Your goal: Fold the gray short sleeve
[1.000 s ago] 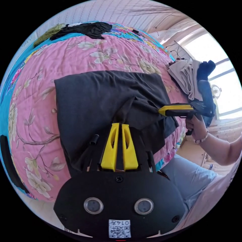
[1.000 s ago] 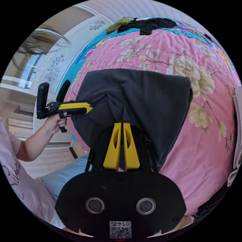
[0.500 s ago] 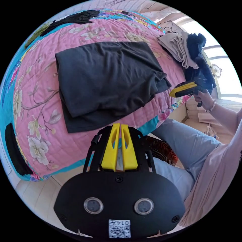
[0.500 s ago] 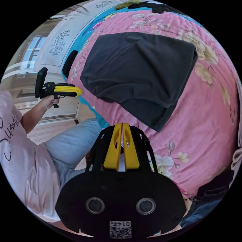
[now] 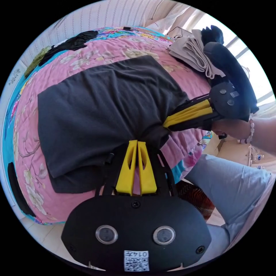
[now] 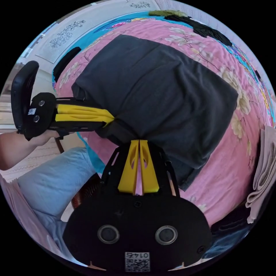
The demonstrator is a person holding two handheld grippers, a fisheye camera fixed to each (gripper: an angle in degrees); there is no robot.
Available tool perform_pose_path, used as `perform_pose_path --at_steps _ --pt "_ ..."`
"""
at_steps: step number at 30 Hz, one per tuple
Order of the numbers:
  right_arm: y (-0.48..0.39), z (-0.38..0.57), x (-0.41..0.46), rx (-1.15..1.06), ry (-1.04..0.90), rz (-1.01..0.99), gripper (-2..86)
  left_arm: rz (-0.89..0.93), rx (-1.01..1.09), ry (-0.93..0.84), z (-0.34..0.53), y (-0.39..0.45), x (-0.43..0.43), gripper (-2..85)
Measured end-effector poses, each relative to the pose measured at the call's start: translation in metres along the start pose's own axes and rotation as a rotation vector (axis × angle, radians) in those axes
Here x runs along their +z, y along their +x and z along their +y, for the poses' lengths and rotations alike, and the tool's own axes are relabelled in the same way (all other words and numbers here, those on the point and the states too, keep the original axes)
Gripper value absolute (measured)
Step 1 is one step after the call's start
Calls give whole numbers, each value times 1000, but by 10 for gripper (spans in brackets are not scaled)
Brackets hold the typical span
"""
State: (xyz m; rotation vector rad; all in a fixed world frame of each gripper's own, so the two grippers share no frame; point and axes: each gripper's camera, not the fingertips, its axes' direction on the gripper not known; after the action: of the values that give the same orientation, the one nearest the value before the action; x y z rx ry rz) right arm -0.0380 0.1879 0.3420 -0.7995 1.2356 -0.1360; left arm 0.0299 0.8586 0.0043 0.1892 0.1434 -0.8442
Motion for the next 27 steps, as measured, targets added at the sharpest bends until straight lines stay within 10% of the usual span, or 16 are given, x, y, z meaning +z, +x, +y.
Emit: perform_pose_path --at_steps 27 --pt "50 -179 -30 -14 64 112 -5 110 56 -77 -58 48 60 -9"
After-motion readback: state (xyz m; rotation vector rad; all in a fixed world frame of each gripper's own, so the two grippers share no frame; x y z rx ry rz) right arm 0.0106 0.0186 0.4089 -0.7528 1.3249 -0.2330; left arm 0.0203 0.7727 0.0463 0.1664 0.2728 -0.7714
